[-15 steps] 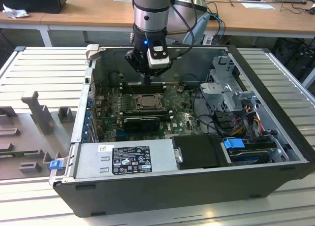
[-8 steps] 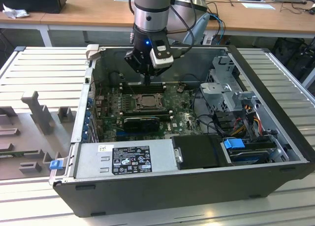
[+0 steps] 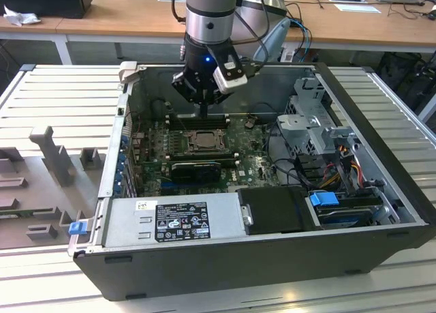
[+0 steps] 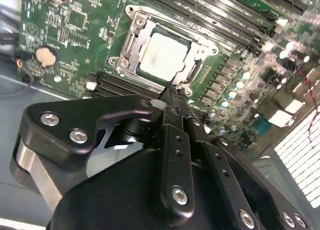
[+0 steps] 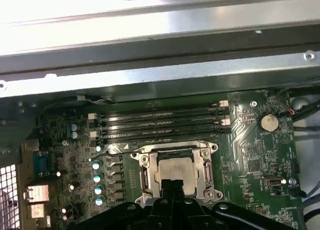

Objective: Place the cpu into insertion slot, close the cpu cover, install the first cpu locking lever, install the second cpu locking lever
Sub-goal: 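Install the first cpu locking lever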

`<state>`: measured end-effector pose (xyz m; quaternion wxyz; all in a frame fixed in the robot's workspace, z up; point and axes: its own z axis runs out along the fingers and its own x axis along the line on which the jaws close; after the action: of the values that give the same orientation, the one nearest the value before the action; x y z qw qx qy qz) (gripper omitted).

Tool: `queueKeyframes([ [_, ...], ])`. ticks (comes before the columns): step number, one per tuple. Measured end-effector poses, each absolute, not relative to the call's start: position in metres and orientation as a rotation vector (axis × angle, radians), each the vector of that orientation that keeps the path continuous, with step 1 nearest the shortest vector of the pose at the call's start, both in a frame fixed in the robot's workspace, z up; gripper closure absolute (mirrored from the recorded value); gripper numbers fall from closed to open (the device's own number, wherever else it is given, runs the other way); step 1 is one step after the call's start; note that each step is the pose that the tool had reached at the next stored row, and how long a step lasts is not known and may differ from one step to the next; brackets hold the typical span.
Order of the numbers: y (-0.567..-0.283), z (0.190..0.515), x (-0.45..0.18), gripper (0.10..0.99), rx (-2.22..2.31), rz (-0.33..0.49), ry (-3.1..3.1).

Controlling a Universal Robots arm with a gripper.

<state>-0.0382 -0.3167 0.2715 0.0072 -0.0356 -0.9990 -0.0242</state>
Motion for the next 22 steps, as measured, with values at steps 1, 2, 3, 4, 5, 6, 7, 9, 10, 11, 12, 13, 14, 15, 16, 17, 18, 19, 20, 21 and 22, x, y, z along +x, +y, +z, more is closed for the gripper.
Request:
queueKeyframes([
  [1, -0.317, 0.271, -0.038, 0.98, -0.066, -0.075, -3.125],
  [2, -0.317, 0.271, -0.038, 0.98, -0.037, -0.075, -3.126],
  [3, -0.317, 0.271, -0.038, 0.98, -0.011, -0.075, -3.127],
  [4, -0.317, 0.271, -0.038, 0.98, 0.019, -0.075, -3.127],
  [5, -0.317, 0.271, -0.038, 0.98, 0.044, -0.074, -3.128],
  [6, -0.317, 0.271, -0.038, 0.98, 0.067, -0.075, -3.13],
  [7, -0.317, 0.271, -0.039, 0.98, 0.074, -0.078, -3.131],
  [9, -0.317, 0.271, -0.042, 0.98, 0.077, -0.084, -3.131],
  [10, -0.317, 0.271, -0.045, 0.98, 0.077, -0.087, -3.132],
  [11, -0.317, 0.271, -0.051, 0.98, 0.077, -0.089, -3.133],
  [12, -0.317, 0.271, -0.055, 0.98, 0.077, -0.089, -3.133],
  [13, -0.317, 0.271, -0.059, 0.98, 0.077, -0.089, -3.134],
  [14, -0.317, 0.271, -0.062, 0.98, 0.077, -0.089, -3.135],
  [15, -0.317, 0.27, -0.065, 0.98, 0.077, -0.089, -3.136],
  [16, -0.317, 0.269, -0.071, 0.98, 0.078, -0.089, -3.137],
  [17, -0.317, 0.268, -0.074, 0.98, 0.078, -0.089, -3.138],
  [18, -0.317, 0.267, -0.079, 0.98, 0.078, -0.089, -3.139],
  [19, -0.317, 0.267, -0.082, 0.98, 0.078, -0.089, -3.14],
  [20, -0.317, 0.266, -0.085, 0.98, 0.078, -0.089, -3.141],
  [21, -0.317, 0.265, -0.087, 0.98, 0.078, -0.089, -3.142],
  [22, -0.317, 0.265, -0.09, 0.98, 0.078, -0.089, -3.142],
])
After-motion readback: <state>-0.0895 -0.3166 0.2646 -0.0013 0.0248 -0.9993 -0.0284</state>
